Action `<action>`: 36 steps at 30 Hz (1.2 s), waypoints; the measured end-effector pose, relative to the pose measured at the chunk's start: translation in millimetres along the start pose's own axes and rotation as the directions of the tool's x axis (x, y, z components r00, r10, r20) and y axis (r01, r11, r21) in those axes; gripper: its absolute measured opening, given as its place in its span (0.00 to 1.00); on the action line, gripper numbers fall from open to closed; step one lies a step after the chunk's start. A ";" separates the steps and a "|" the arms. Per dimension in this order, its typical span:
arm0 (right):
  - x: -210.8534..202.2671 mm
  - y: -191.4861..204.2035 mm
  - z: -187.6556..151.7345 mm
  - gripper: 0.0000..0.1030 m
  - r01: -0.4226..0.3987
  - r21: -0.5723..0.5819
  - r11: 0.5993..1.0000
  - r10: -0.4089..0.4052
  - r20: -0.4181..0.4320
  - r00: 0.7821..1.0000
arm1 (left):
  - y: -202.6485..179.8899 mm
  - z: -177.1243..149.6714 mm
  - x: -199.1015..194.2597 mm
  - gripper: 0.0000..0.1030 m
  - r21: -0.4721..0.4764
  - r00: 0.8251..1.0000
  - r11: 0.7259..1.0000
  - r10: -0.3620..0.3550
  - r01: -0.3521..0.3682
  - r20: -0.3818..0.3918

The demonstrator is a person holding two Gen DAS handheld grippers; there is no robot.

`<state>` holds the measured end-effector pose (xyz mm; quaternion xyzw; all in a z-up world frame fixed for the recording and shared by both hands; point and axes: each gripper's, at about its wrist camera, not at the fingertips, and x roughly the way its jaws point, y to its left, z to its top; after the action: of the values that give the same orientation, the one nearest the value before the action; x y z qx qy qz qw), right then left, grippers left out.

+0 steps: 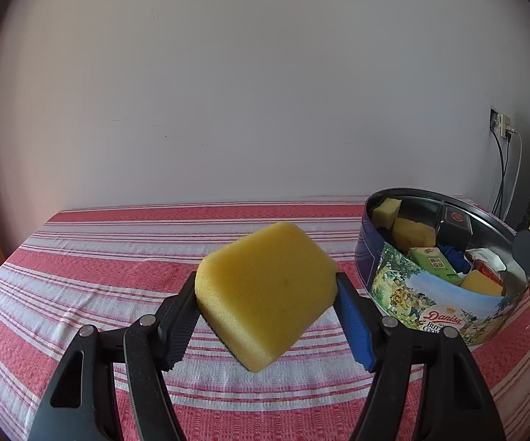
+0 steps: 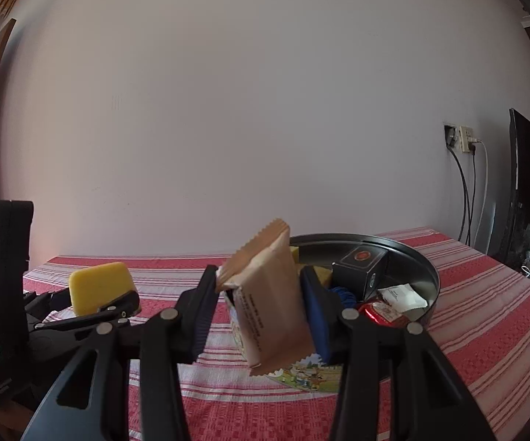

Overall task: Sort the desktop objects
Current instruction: 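Lift and carry the sponge and beige packet toward the silver tin, then open both tools over the tin to drop the sponge and beige packet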

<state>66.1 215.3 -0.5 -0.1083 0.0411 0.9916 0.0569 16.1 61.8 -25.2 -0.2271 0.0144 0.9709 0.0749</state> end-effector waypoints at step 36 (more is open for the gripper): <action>58.6 -107.5 69.1 0.45 0.166 0.003 0.986 -0.166 -0.049 0.985 | -142.3 40.5 9.1 0.69 0.116 0.964 0.957 -0.267 0.265 0.000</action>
<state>7.8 334.3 46.5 -0.1351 0.0369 0.9804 0.1387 11.9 206.1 7.9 -0.2148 0.0391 0.9512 0.2180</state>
